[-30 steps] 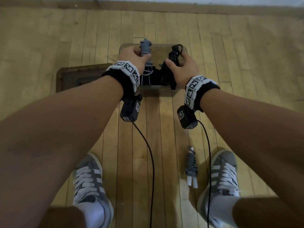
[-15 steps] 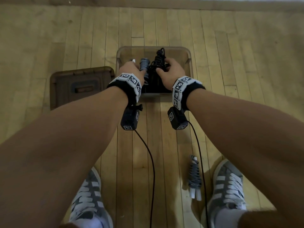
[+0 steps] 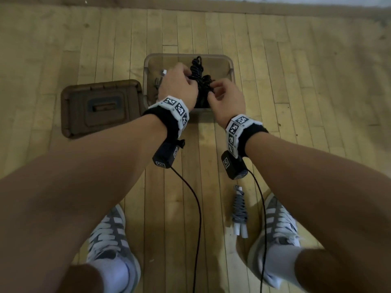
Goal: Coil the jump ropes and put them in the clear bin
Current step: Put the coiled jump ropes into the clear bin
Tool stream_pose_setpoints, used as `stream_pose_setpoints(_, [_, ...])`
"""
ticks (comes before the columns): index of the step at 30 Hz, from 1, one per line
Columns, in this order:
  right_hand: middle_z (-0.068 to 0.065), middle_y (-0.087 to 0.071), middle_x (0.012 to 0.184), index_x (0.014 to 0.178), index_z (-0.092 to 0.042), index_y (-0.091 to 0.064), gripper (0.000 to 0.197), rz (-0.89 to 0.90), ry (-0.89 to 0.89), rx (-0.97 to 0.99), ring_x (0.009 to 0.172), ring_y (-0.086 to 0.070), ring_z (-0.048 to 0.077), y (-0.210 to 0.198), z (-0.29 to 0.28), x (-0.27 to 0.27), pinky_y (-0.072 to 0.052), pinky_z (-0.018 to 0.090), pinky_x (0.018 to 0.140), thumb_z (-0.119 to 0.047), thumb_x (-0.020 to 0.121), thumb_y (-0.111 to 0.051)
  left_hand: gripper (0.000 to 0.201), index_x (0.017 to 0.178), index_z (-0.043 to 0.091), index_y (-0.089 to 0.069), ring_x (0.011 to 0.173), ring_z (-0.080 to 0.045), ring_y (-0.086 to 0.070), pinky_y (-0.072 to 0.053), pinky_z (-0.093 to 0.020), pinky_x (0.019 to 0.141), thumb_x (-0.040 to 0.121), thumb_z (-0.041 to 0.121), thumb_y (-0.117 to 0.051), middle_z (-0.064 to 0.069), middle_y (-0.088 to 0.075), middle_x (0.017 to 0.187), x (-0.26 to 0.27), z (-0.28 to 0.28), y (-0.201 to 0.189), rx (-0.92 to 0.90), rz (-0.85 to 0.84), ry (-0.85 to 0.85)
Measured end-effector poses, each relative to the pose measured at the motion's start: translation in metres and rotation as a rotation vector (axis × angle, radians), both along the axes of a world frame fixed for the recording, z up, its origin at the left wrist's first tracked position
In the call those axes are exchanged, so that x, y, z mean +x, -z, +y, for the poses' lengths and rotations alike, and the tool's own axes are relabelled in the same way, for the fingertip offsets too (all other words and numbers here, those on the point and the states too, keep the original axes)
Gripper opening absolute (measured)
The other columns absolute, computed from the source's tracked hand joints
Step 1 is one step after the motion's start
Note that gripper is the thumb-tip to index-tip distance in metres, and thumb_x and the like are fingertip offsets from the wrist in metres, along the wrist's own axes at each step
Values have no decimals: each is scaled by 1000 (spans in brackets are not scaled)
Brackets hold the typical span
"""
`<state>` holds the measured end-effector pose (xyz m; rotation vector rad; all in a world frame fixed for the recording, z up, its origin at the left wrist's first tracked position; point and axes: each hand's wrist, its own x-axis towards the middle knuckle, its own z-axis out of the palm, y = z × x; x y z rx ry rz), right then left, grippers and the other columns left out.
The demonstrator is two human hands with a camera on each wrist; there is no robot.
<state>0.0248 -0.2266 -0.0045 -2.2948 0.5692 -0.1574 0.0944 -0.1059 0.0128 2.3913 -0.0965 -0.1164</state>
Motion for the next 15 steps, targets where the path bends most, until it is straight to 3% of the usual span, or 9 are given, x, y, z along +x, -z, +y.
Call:
stream_pose_setpoints(2, [-1, -64, 102, 116, -19, -63, 23, 66, 28, 33, 88, -59, 14, 4, -1, -29, -54, 34, 80, -25, 95, -62, 16, 111, 21, -64, 85, -12, -61, -53, -26, 75, 96, 17, -59, 14, -59, 87, -19, -8, -1, -116, 97, 50])
stream_pose_setpoints(4, [2, -65, 109, 122, -19, -61, 28, 248, 40, 54, 88, -59, 16, 13, -1, -59, -48, 31, 73, -29, 96, -62, 13, 108, 23, -65, 82, -10, -61, -53, -24, 71, 97, 20, -60, 13, -61, 87, -40, -12, 4, -126, 169, 82])
stream_pose_setpoints(6, [7, -65, 117, 128, -18, -58, 37, 471, 52, 70, 92, -62, 23, 27, -2, -90, -46, 30, 71, -35, 96, -63, 11, 106, 24, -65, 89, -18, -68, -57, -31, 80, 97, 21, -60, 5, -68, 97, -63, -16, 19, -108, 262, 126])
stream_pose_setpoints(10, [13, -63, 118, 129, -12, -53, 43, 820, 14, 8, 99, -65, 32, 55, -11, -155, -56, 39, 81, -35, 94, -63, 20, 109, 17, -70, 96, -30, -71, -59, -43, 89, 101, 26, -53, -9, -72, 108, -115, -20, 56, 19, 497, 241])
stream_pose_setpoints(12, [16, -61, 124, 130, -8, -52, 41, 920, -43, -38, 109, -63, 34, 67, -18, -178, -52, 39, 81, -28, 95, -63, 22, 111, 13, -71, 96, -29, -70, -59, -44, 89, 101, 23, -53, -9, -72, 109, -137, -23, 67, 55, 569, 314])
stream_pose_setpoints(15, [19, -57, 138, 135, -6, -55, 43, 981, -111, -50, 126, -56, 35, 82, -26, -197, -45, 39, 96, -25, 97, -64, 22, 107, 9, -70, 95, -28, -70, -59, -42, 89, 102, 21, -52, -10, -72, 107, -156, -26, 76, 84, 599, 384])
